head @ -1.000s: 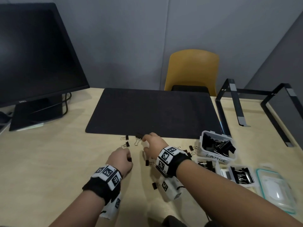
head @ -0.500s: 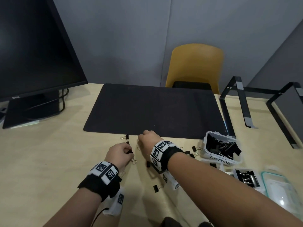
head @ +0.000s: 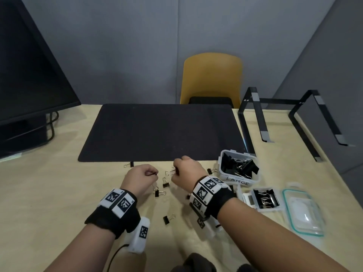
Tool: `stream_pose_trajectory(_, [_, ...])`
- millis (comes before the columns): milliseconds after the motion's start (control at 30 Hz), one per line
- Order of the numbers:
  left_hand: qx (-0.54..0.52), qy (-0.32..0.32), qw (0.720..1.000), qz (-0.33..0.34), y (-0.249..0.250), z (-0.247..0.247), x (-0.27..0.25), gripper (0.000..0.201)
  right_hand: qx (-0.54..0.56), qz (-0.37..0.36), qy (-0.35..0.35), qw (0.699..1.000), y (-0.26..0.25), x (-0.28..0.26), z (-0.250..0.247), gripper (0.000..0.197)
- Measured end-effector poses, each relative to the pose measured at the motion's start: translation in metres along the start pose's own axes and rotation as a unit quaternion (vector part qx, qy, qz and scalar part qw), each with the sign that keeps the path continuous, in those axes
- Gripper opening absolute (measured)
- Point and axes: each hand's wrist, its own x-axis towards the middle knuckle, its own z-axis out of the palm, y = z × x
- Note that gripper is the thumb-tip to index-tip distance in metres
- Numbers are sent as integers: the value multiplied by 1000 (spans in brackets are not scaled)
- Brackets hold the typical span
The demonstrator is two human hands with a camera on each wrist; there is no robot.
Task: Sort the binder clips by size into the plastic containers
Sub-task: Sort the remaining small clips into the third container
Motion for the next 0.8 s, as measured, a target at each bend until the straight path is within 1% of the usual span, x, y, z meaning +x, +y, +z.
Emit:
stream_pose_trajectory(100, [2,-10,1000,9,17,8,-7,10,26,28,16,999,19,-20,-12,25])
stream_pose_trajectory(300, [-11,-37,999,9,47,30,-23,9,50,57,51,996,64,-54,-43,29])
stream_pose_trajectory(467, [-22,-51,998,6,60,45,-30,14,56,84,43,994,100,-73,-56,24])
stream_pose_trajectory(600, [-61,-48,997,2,67,55,-35,16,60,100,33,993,110,-86,-58,22])
stream_pose_trajectory(800, [-60,-46,997,14,73,68,-41,15,35,109,14,993,112,-98,-44,23])
